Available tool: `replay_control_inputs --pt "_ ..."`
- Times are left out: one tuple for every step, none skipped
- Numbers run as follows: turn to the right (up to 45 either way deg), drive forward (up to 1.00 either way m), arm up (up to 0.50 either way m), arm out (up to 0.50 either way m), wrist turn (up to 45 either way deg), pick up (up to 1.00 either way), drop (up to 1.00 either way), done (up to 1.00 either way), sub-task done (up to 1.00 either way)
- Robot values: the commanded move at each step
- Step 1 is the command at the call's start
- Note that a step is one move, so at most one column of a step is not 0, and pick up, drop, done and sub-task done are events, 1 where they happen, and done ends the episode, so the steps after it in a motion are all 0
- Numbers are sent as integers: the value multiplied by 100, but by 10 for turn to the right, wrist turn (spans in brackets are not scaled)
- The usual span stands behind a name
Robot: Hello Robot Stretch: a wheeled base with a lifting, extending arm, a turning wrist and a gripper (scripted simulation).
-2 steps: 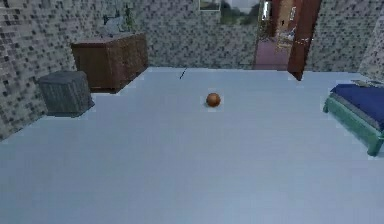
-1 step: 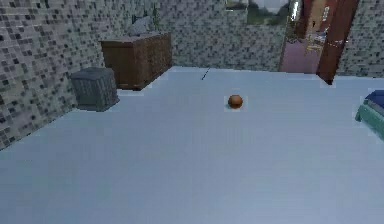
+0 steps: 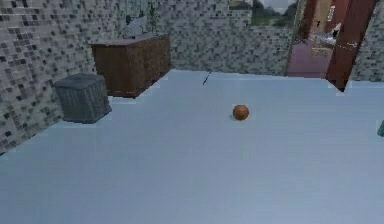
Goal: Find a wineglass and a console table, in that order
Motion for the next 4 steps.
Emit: replay_control_inputs --pt "0 100 0 0 0 0 0 0 0" --pt "0 100 0 0 0 0 0 0 0" --pt "30 0 0 0 0 0 0 0 0" --pt "0 40 0 0 0 0 0 0 0"
